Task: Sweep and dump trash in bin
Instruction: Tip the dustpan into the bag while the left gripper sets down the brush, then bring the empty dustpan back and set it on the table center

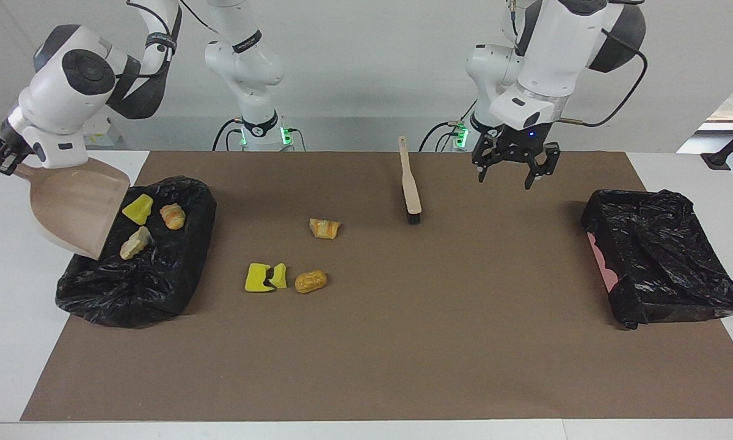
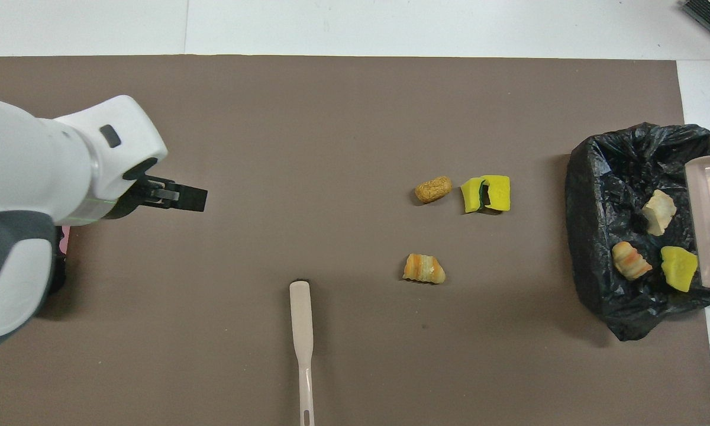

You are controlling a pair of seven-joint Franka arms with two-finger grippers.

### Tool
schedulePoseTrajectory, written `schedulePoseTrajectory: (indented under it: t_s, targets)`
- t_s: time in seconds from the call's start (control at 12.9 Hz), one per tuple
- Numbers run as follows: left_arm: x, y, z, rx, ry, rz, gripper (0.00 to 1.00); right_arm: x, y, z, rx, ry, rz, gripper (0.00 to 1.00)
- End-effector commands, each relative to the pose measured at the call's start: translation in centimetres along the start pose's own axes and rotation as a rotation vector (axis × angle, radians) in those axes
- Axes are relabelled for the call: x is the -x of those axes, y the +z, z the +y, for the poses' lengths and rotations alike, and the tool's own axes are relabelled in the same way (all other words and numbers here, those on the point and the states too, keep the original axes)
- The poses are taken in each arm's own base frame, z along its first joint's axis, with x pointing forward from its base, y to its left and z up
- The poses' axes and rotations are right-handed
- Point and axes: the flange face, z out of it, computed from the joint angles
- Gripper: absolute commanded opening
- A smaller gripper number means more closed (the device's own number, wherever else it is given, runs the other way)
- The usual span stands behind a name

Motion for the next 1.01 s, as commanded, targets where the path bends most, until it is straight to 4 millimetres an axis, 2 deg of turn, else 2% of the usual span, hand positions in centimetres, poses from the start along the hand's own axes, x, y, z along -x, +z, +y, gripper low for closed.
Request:
schedulePoseTrajectory:
  t_s: [0.0, 0.23, 0.39, 0.62, 0.7, 0.93]
  targets:
    - [-0.1, -4.0, -3.6, -0.024, 0.028, -0.034, 1.00, -2.1, -2.1, 0.7, 0.032, 0.010, 0.116, 0.00]
    - [-0.1, -6.7, -5.4, -0.026, 0.049, -0.031, 1.00, -5.4, -3.8, 1.3, 0.028, 0.104, 0.357, 0.00]
    - [0.2, -6.7, -5.7, -0.027, 0.047, -0.061, 1.00, -8.0, -5.6, 1.7, 0.010, 0.170, 0.464, 0.00]
    - [-0.3, -6.9, -6.7, -0.026, 0.028, -0.099, 1.00, -13.5, -7.6, 3.6, -0.011, 0.225, 0.540, 0.00]
    - [-0.1, -7.2, -6.8, -0.026, 0.026, -0.098, 1.00, -15.3, -7.7, 4.3, -0.048, 0.289, 0.568, 0.00]
    - [0.4, -7.8, -8.1, -0.027, -0.003, -0.087, 1.00, -22.3, -11.0, 5.5, -0.137, 0.454, 0.657, 0.00]
